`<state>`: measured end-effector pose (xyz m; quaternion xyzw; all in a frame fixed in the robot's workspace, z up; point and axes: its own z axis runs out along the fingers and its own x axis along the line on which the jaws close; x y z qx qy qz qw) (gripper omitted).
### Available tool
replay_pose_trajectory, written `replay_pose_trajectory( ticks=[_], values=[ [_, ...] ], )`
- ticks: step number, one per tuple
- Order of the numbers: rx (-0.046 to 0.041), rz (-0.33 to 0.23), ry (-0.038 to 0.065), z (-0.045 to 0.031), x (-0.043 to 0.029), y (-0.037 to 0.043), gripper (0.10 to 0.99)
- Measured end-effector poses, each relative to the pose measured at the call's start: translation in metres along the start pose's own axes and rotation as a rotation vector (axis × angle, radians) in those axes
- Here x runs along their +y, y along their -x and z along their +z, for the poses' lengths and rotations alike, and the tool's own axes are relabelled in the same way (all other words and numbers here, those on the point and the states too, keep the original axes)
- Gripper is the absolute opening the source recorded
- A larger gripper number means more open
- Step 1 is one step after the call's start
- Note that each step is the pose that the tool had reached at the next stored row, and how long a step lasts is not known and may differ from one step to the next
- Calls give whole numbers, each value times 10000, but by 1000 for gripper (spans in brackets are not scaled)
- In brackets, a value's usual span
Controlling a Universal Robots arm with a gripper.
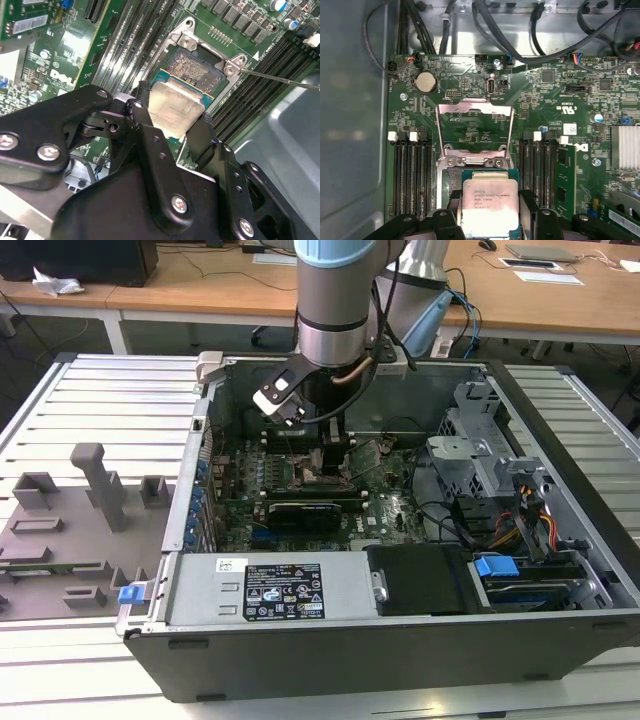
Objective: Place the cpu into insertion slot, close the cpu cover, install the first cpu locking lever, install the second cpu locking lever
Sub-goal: 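Place the cpu into insertion slot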
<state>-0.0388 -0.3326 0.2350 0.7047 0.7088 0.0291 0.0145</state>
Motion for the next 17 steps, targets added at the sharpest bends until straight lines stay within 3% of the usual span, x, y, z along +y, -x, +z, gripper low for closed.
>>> replay_pose_trajectory(
  ticks=[3, 9, 17],
  values=[
    [1, 0, 1, 1, -1, 0, 541],
    [7, -104, 197, 59, -37, -63, 541],
    [-15, -159, 214, 157, -113, -103, 541]
  ],
)
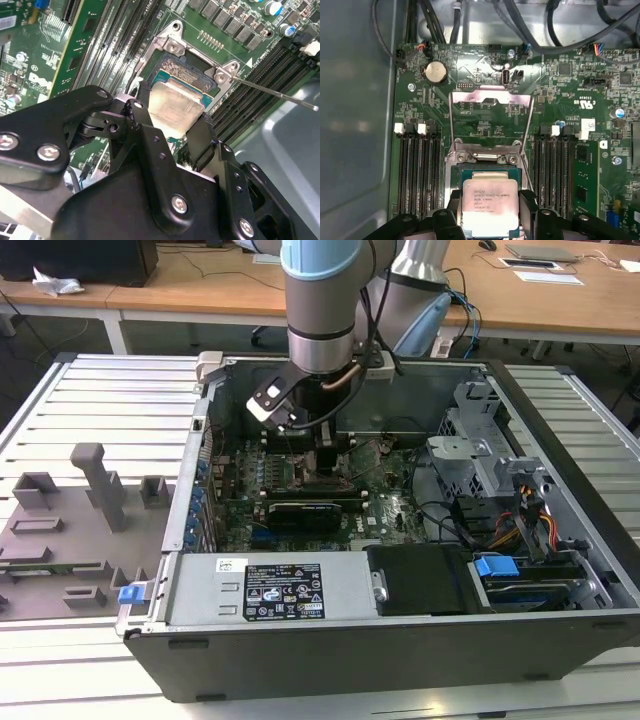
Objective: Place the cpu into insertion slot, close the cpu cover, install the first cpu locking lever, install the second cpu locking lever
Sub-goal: 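Place the cpu into insertion slot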
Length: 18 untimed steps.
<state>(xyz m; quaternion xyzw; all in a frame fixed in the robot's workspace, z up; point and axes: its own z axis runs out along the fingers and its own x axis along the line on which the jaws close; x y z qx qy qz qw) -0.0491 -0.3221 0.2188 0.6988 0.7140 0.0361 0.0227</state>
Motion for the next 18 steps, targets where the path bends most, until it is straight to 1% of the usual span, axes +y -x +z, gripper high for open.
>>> replay_pose_trajectory(
  ticks=[3, 8, 11, 18],
  values=[
    [-3, 10, 0, 65, -16, -15, 541],
    [-24, 247, 4, 107, -26, -32, 541],
    [-37, 400, 7, 160, -34, -44, 541],
    [-39, 419, 7, 184, -39, -47, 541]
  ],
)
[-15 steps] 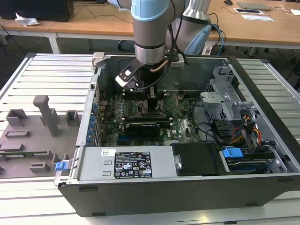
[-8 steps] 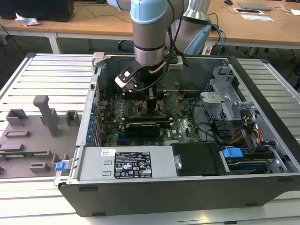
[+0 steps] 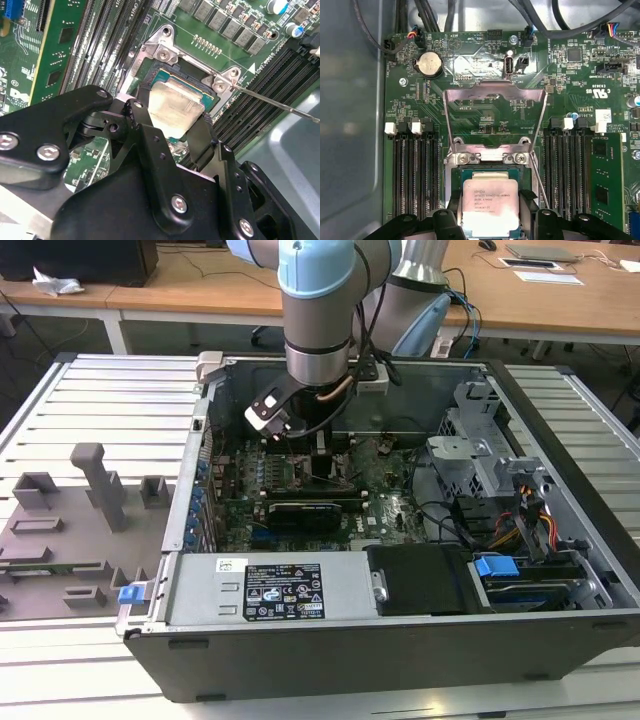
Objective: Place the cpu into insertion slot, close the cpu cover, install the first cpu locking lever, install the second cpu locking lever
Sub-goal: 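Place the cpu into insertion slot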
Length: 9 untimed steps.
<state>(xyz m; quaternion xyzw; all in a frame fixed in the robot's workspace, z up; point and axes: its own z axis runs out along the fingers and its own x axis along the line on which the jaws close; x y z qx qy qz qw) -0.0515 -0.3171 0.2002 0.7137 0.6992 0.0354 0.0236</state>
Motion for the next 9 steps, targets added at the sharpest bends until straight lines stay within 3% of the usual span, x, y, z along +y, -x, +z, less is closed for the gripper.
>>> replay_pose_trajectory(
  ticks=[5, 6, 9],
  values=[
    [-1, 0, 0, 1, -1, 0, 553],
    [0, 0, 0, 1, -1, 0, 620],
    [0, 0, 0, 1, -1, 0, 620]
  ],
)
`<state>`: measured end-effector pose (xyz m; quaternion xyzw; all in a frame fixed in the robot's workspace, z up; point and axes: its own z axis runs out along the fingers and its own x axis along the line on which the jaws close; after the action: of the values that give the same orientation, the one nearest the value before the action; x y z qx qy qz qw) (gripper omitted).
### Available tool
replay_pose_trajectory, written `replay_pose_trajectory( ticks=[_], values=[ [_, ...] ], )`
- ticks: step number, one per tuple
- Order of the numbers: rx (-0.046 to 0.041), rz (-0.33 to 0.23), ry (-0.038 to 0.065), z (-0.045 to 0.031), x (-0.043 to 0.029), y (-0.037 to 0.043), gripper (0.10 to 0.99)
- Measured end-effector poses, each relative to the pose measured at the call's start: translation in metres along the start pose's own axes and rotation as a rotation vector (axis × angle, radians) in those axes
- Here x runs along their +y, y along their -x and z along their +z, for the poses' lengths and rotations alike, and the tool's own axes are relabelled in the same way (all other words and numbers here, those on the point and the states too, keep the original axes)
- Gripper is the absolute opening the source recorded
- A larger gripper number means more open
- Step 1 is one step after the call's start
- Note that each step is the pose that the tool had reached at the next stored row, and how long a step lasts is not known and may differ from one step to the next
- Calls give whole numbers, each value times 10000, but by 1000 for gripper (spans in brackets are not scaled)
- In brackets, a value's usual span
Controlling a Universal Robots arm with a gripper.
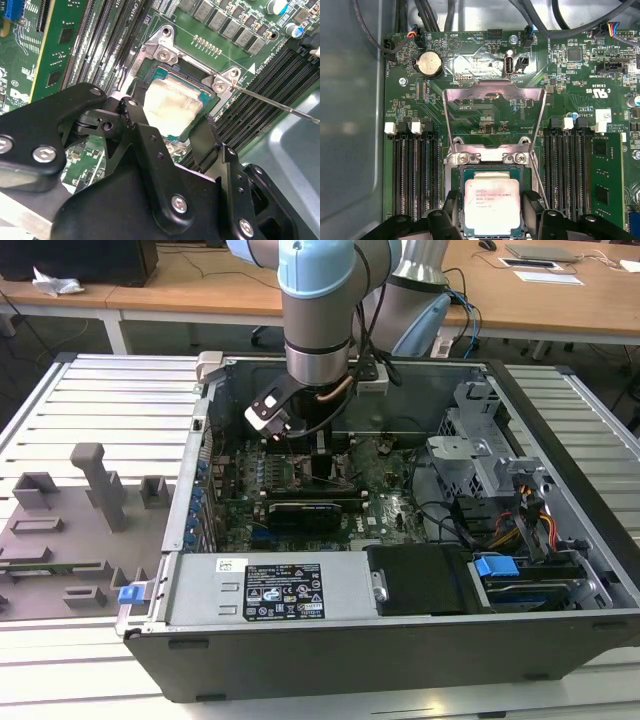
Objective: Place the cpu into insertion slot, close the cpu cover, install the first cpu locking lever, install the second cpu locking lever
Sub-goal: 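Place the cpu into insertion slot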
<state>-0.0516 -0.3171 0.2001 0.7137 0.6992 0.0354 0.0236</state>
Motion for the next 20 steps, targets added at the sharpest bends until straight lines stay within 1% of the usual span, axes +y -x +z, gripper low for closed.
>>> replay_pose_trajectory(
  ticks=[2, 5, 8, 9, 14, 15, 16, 17, 18, 19, 20],
  values=[
    [1, 1, 0, -11, 1, -1, 620],
    [1, 1, 1, -66, 6, -1, 620],
    [0, 0, 0, -176, 15, -3, 620],
    [-1, 0, -1, -201, 17, -4, 620],
    [-1, 0, 1, -203, 17, -4, 620],
    [-1, 0, 1, -203, 17, -4, 600],
    [-2, 0, 0, -204, 17, -4, 600],
    [-2, 0, 1, -204, 17, -4, 537],
    [-1, 0, 1, -205, 17, -4, 537],
    [-2, 0, 0, -205, 17, -4, 416],
    [-1, 0, 1, -206, 17, -4, 416]
  ],
)
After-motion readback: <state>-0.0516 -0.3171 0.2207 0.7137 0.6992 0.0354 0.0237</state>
